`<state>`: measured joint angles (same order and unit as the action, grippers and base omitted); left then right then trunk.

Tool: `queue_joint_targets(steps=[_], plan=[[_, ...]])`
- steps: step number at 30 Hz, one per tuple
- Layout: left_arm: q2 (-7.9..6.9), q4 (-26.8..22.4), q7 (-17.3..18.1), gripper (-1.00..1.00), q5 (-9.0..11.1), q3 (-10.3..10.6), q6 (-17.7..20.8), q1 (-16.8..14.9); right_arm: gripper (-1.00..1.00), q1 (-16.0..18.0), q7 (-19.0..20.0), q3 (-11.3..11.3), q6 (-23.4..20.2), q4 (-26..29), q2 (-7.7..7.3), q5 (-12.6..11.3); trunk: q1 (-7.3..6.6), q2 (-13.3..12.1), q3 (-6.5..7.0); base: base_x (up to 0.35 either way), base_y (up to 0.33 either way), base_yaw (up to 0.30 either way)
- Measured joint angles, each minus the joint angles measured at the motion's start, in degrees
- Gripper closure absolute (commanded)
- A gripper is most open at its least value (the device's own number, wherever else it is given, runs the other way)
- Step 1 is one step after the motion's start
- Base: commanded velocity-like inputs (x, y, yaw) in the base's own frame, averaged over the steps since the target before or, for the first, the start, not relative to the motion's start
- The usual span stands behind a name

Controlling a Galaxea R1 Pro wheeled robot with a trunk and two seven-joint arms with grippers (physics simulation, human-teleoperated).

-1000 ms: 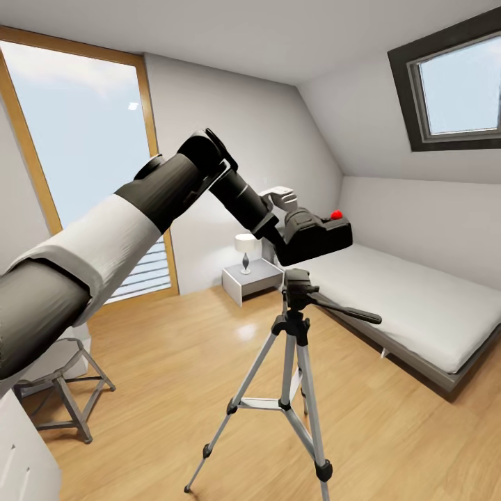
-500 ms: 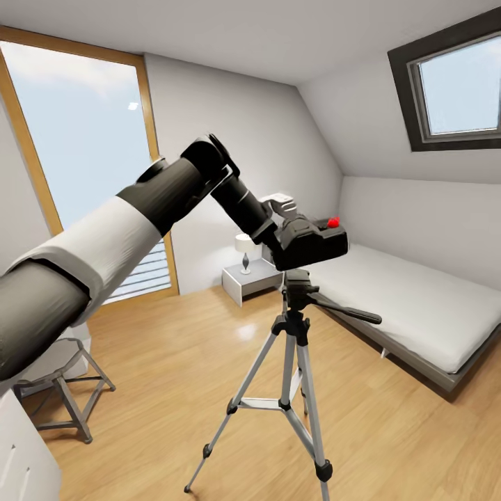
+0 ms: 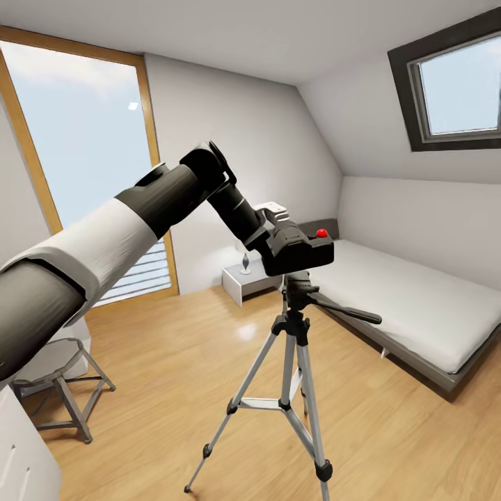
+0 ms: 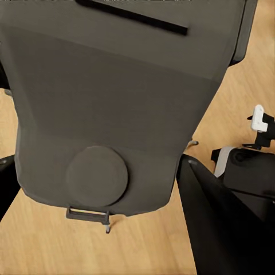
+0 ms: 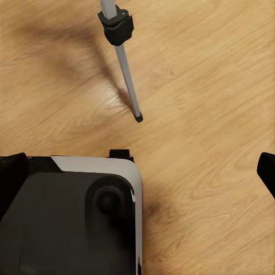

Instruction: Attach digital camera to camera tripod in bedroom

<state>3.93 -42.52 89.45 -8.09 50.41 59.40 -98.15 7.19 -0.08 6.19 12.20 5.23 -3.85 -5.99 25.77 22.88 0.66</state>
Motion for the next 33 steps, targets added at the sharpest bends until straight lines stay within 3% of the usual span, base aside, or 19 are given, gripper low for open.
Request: queue_joint_targets(steps=[14,33], plan=[[0.08,0.0,0.0,1.00,0.0,0.1,0.0,0.0,-1.00,0.0,0.0,0.0,0.0,0.0,0.00,0.0,0.00,0.0,0.00,0.000,0.000,0.000],[1.40,-0.2,0.0,1.00,0.0,0.1,0.0,0.0,-1.00,0.0,0.0,0.0,0.0,0.0,0.00,0.0,0.00,0.0,0.00,0.000,0.000,0.000]])
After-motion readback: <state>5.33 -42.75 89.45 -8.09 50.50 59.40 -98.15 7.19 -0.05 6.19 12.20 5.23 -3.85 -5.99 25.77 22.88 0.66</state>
